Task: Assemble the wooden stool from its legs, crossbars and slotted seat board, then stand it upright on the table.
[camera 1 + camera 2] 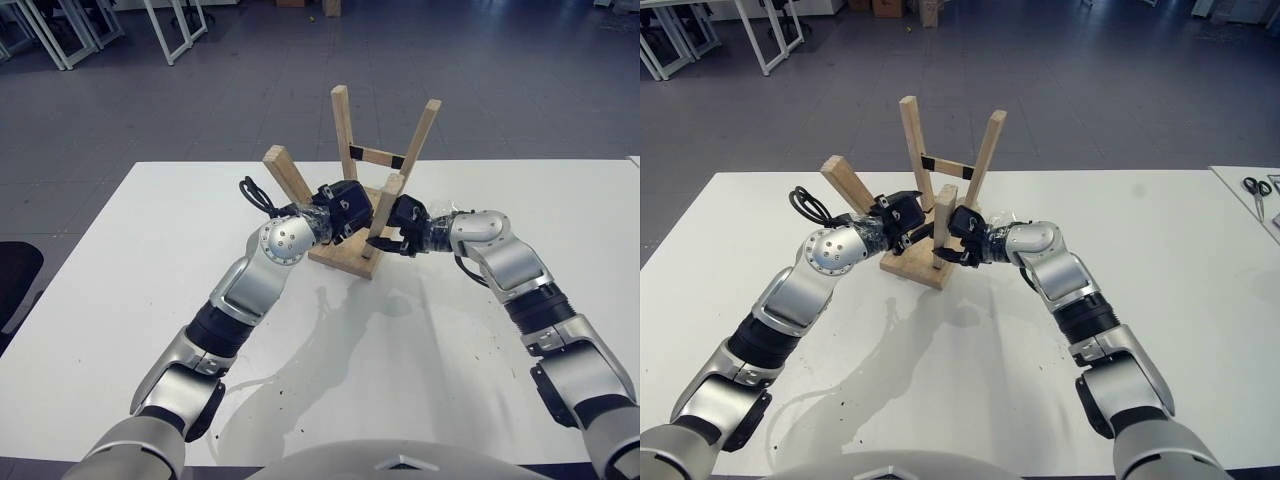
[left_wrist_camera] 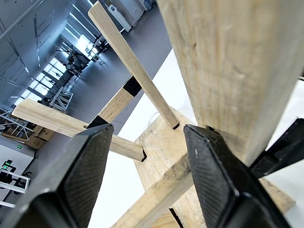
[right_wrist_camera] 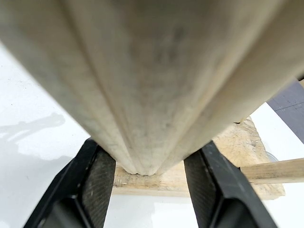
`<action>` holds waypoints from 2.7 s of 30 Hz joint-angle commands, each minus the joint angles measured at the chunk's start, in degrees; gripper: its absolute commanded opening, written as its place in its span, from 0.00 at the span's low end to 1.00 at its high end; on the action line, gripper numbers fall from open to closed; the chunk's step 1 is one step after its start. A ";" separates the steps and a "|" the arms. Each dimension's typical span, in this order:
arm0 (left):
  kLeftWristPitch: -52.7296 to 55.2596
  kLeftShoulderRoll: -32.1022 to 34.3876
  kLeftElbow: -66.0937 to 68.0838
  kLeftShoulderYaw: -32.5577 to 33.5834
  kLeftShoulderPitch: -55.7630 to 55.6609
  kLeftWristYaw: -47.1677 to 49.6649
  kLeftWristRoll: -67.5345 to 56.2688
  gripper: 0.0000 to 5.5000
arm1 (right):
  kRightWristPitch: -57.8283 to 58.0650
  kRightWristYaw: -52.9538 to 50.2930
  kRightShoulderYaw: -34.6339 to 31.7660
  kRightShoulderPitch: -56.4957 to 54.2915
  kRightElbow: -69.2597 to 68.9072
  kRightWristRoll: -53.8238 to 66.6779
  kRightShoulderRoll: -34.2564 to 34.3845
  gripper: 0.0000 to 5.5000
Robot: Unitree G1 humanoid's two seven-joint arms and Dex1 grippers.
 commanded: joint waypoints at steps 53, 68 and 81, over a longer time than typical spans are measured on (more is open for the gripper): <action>-33.66 -3.85 4.55 32.96 2.08 21.69 -4.14 0.50 | 4.87 -9.27 -18.95 -3.36 -29.77 9.79 -2.62 0.49; -35.32 -0.69 7.97 40.77 0.30 33.21 -0.50 0.50 | 37.06 -13.53 -14.15 -8.36 -25.57 33.15 7.38 0.49; -31.25 -2.57 5.49 37.00 3.25 23.21 -9.85 0.50 | 35.58 -26.48 -35.64 -16.43 -28.23 40.04 7.11 0.49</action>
